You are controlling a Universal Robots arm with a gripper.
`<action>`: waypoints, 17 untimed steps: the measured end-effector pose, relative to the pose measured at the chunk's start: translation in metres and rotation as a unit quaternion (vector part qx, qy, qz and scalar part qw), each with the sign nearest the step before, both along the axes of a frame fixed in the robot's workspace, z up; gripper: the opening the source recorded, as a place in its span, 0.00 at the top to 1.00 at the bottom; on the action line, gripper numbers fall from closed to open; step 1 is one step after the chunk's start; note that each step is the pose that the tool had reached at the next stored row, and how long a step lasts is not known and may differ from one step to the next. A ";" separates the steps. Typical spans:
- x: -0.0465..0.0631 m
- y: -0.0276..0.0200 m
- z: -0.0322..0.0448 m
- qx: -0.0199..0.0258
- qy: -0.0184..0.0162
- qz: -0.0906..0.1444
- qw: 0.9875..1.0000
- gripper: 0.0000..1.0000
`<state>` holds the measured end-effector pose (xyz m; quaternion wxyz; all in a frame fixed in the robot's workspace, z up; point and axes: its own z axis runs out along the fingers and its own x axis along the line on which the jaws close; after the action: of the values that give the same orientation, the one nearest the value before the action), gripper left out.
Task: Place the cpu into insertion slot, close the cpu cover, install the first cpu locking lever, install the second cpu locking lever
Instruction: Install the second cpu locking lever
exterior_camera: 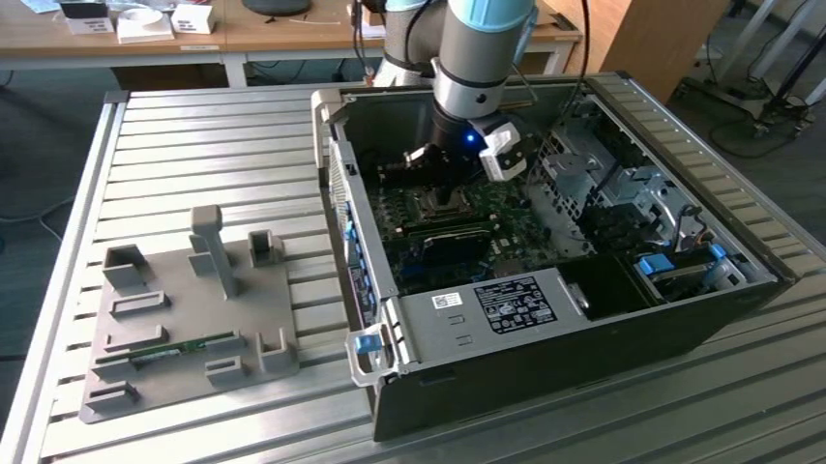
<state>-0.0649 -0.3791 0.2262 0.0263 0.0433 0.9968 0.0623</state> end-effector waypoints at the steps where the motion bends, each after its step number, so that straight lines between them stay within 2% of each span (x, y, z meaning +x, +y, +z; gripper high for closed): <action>1: 0.002 0.0008 -0.0001 0.000 0.000 0.000 1.000 0.89; 9: 0.004 0.0137 -0.0006 0.000 0.000 0.002 1.000 0.89; 13: 0.004 0.0154 -0.0008 0.000 0.000 0.013 1.000 0.89; 17: 0.008 0.0159 -0.0008 0.000 0.000 0.014 1.000 0.89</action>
<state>-0.0571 -0.3632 0.2254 0.0254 0.0289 0.9973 0.0626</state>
